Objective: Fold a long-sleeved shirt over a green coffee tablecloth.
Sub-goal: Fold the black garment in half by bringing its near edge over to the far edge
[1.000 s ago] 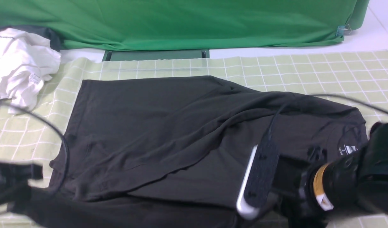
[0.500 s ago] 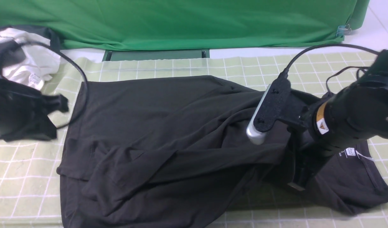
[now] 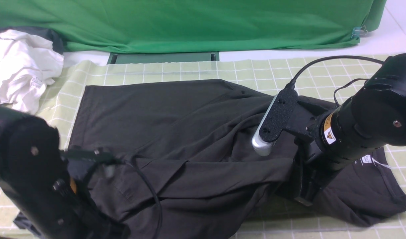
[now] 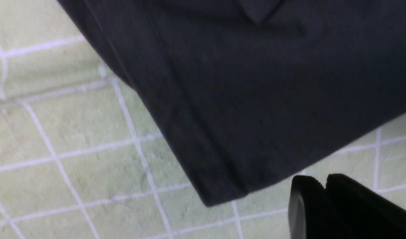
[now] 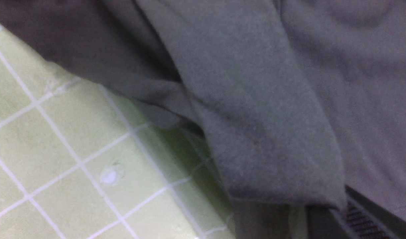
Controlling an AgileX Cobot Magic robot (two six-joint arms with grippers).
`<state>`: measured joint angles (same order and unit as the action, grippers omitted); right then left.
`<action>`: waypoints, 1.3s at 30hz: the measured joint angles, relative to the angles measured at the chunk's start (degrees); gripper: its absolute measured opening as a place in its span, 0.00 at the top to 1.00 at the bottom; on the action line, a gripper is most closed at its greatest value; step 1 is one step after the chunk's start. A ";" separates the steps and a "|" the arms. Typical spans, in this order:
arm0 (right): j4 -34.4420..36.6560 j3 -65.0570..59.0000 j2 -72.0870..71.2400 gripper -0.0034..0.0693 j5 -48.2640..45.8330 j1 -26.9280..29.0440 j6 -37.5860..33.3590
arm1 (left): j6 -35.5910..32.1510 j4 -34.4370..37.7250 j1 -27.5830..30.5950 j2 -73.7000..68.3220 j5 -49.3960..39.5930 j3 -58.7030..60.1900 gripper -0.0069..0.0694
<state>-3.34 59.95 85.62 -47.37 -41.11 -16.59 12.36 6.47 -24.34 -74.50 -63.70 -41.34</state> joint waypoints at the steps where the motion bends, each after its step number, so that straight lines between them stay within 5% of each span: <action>1: 0.00 0.00 0.00 0.92 0.00 0.00 0.00 | 0.76 -0.26 -0.90 0.04 0.00 0.36 0.74; 11: 0.41 0.00 0.00 0.92 0.00 0.00 -0.26 | 2.67 -4.87 -3.65 0.17 9.92 10.72 0.08; 15: 0.41 0.04 0.00 0.92 0.00 0.00 -0.34 | 2.67 -5.36 -3.65 -0.03 13.05 11.26 0.03; 19: 0.51 0.04 0.00 0.92 0.06 0.00 -0.39 | 2.73 -6.05 -3.65 -2.74 13.84 11.26 0.16; 28: 0.83 0.04 0.00 0.92 -0.33 0.00 -0.39 | 2.70 -6.06 -3.71 -7.19 10.67 9.84 0.85; 39: 1.06 2.25 0.00 0.92 -2.61 0.00 -0.39 | 4.02 -16.97 -2.52 4.49 -3.21 -4.26 0.89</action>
<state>-2.28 62.20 85.62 -49.97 -41.11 -16.98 16.38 -10.49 -26.86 -70.01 -66.90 -45.60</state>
